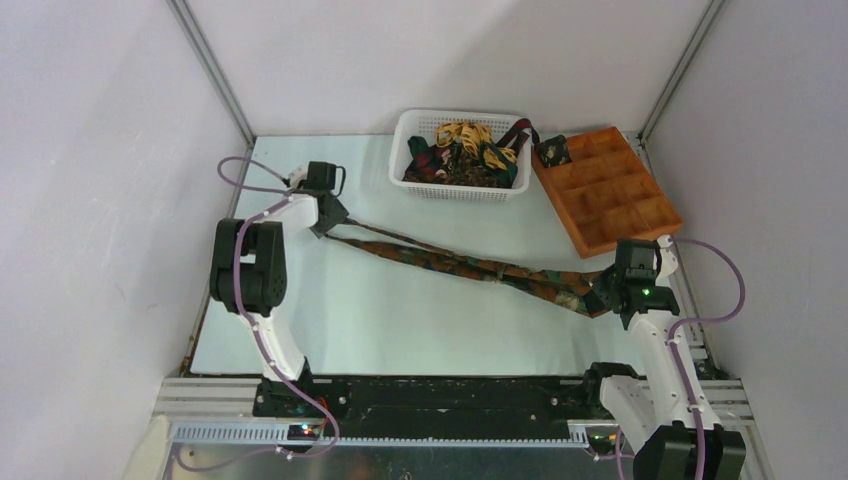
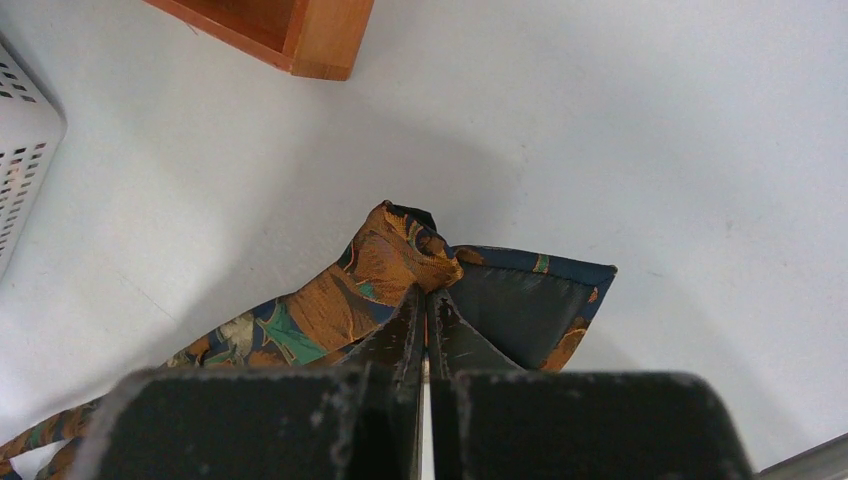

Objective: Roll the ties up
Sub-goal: Flatten out the tie at the center of the board.

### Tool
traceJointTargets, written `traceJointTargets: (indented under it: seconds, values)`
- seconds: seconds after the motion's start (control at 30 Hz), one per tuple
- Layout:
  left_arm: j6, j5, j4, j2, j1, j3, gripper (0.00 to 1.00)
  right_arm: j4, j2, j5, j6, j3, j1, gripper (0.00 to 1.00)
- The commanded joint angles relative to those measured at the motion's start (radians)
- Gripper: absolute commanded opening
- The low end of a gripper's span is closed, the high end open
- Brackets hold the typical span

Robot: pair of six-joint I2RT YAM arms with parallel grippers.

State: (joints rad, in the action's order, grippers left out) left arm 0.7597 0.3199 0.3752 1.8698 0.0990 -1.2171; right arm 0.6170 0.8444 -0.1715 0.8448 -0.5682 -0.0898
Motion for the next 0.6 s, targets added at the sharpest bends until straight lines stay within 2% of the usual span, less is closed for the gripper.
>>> traceJointTargets:
  seconds: [0.0, 0.17, 0.23, 0.3, 0.33, 0.37, 0.4, 0.47, 0.57]
  values:
    - [0.013, 0.003, -0.143, -0.082, -0.017, 0.067, 0.59, -0.004, -0.009, -0.021, -0.019, -0.004, -0.014, 0.00]
    - [0.043, 0.014, -0.227, -0.162, -0.019, 0.142, 0.60, -0.004, -0.005, -0.018, -0.019, -0.004, -0.021, 0.00]
    - [0.062, 0.027, -0.267, -0.197, -0.019, 0.186, 0.53, -0.004, -0.005, -0.016, -0.021, -0.004, -0.023, 0.00]
    - [0.079, 0.044, -0.311, -0.234, -0.020, 0.236, 0.41, -0.003, -0.005, -0.018, -0.020, -0.004, -0.025, 0.00]
    - [0.083, 0.054, -0.340, -0.245, -0.021, 0.266, 0.28, -0.002, -0.005, -0.019, -0.021, -0.004, -0.026, 0.00]
    - [0.091, 0.057, -0.351, -0.265, -0.020, 0.280, 0.21, -0.001, -0.005, -0.021, -0.023, -0.004, -0.027, 0.00]
    - [0.099, 0.067, -0.365, -0.280, -0.021, 0.300, 0.05, 0.001, -0.005, -0.021, -0.023, -0.004, -0.028, 0.00]
    - [0.106, 0.081, -0.369, -0.299, -0.022, 0.325, 0.01, 0.002, -0.005, -0.022, -0.024, -0.004, -0.029, 0.00]
    - [0.112, 0.079, -0.406, -0.318, -0.023, 0.354, 0.00, 0.001, -0.006, -0.021, -0.024, -0.004, -0.031, 0.00]
